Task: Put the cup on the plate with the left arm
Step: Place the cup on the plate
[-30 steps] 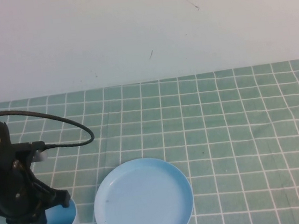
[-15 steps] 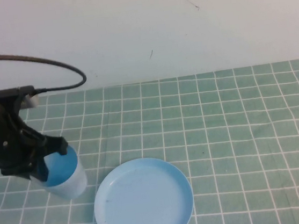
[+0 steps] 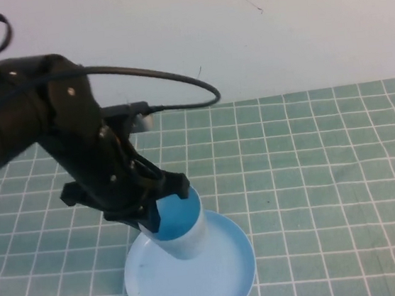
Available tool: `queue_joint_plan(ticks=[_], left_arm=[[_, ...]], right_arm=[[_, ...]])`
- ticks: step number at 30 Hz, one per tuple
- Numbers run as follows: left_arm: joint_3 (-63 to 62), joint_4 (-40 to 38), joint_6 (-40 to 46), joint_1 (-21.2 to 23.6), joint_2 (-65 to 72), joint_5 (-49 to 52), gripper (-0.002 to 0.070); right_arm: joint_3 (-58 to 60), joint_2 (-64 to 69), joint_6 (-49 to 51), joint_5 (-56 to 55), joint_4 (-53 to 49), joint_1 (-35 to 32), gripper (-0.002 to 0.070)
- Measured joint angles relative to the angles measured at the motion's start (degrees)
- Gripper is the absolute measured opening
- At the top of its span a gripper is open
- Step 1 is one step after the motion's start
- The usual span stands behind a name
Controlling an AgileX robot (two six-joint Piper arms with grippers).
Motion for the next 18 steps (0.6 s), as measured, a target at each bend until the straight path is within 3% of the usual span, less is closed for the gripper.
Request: queue_joint_plan(ticks=[5, 11, 14, 18], left_arm=[[0.0, 5.0, -3.5, -3.7, 5.4, -0.7, 0.0009], [0.0, 7.1, -4.9, -4.5, 9.9, -2.2, 0.0022], [0.0, 7.2, -5.0, -4.5, 10.6, -2.7, 0.0106], [-0.5, 7.2, -5.1, -4.5, 10.7, -2.2, 0.0328]], right_arm=[[0.0, 0.0, 0.0, 0.0, 0.0, 0.0, -0.0002], [0.0, 0.0, 0.0, 0.0, 0.0, 0.0, -0.0002], [0.0, 0.0, 0.0, 0.0, 0.0, 0.0, -0.0002], [0.0, 0.0, 0.0, 0.0, 0.0, 0.0, -0.0002]])
